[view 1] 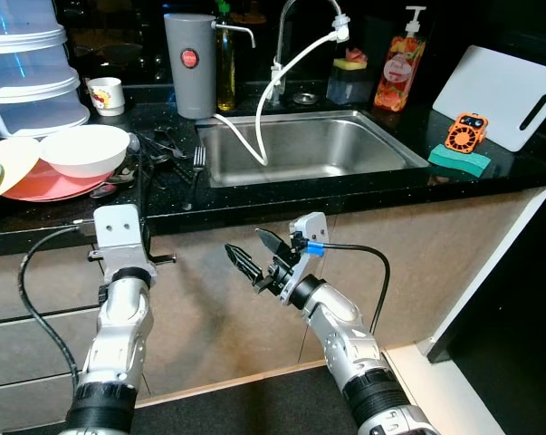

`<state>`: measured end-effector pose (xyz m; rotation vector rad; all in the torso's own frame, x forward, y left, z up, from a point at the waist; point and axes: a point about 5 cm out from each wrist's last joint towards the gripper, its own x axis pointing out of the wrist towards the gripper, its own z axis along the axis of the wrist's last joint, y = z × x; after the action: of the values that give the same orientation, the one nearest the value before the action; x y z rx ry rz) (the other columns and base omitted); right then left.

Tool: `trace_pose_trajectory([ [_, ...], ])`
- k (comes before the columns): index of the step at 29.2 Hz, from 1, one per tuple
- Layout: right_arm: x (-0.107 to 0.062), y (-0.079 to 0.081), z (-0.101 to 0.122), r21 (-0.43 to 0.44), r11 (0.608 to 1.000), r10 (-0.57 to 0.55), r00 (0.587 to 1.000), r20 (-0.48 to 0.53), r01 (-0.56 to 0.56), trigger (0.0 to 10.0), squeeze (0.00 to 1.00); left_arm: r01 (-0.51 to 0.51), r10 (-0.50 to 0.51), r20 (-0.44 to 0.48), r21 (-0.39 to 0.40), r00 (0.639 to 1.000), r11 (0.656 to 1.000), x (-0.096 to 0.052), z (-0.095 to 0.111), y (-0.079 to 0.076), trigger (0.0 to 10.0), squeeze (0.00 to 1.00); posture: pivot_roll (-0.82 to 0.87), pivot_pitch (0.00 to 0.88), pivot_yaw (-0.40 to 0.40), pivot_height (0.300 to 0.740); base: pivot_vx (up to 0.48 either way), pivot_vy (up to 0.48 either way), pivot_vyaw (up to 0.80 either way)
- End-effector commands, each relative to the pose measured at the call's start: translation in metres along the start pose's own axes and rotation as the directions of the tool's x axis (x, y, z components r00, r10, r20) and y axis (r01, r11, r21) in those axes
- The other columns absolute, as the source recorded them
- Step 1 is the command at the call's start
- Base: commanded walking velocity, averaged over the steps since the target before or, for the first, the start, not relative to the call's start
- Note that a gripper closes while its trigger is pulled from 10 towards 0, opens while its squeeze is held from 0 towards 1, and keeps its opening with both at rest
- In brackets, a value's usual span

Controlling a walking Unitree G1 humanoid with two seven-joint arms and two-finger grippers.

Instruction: Kitchen organization

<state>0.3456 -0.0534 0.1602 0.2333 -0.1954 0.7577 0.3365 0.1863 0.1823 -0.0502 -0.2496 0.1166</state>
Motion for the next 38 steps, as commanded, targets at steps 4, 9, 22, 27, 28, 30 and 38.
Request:
trace_pose_trajectory([
  [4, 0.006, -0.013, 0.025, 0.019, 0.988, -0.158, 0.982, 0.108, 0.156, 10.0, 0.0, 0.354, -0.339, 0.138, -0.103, 0.931, 0.93, -0.016, 0.025, -0.031, 0.0, 0.0, 0.06, 0.056, -0.006, 0.74, 0.0, 0.0, 0.0],
  [9, 0.016, -0.006, 0.049, 0.209, 0.973, -0.141, 0.973, 0.181, 0.102, 10.0, 1.0, 0.405, -0.41, 0.071, 0.07, 0.91, 0.912, -0.022, 0.02, -0.015, 0.0, 0.0, 0.05, 0.055, -0.001, 0.74, 0.0, 0.0, 0.0],
  [22, 0.031, 0.009, 0.069, 0.338, 0.941, -0.04, 0.985, 0.169, -0.02, 10.0, 1.0, 0.545, -0.557, 0.035, 0.161, 0.83, 0.823, -0.036, 0.017, -0.021, 0.0, 0.0, 0.04, 0.044, -0.013, 0.74, 0.0, 0.0, 0.0],
  [27, 0.032, 0.014, 0.071, 0.377, 0.925, -0.005, 0.99, 0.139, -0.048, 10.0, 1.0, 0.619, -0.63, 0.073, 0.132, 0.773, 0.774, -0.046, 0.021, -0.037, 0.0, 0.0, 0.04, 0.034, -0.016, 0.74, 0.0, 0.0, 0.0],
  [28, 0.032, 0.014, 0.071, 0.38, 0.924, -0.001, 0.992, 0.126, -0.047, 10.0, 0.0, 0.624, -0.636, 0.083, 0.131, 0.767, 0.77, -0.046, 0.022, -0.04, 0.0, 0.0, 0.04, 0.032, -0.015, 0.74, 0.0, 0.0, 0.0],
  [30, 0.032, 0.014, 0.071, 0.374, 0.926, 0.003, 0.994, 0.11, -0.044, 10.0, 0.0, 0.622, -0.634, 0.096, 0.129, 0.767, 0.772, -0.047, 0.023, -0.041, 0.0, 0.0, 0.04, 0.028, -0.013, 0.74, 0.0, 0.0, 0.0],
  [38, 0.032, 0.014, 0.067, 0.371, 0.928, 0.023, 0.999, 0.047, -0.039, 10.0, 0.0, 0.652, -0.66, 0.114, 0.097, 0.743, 0.752, -0.05, 0.026, -0.05, 0.0, 0.0, 0.04, 0.034, -0.018, 0.74, 0.0, 0.0, 0.0],
])
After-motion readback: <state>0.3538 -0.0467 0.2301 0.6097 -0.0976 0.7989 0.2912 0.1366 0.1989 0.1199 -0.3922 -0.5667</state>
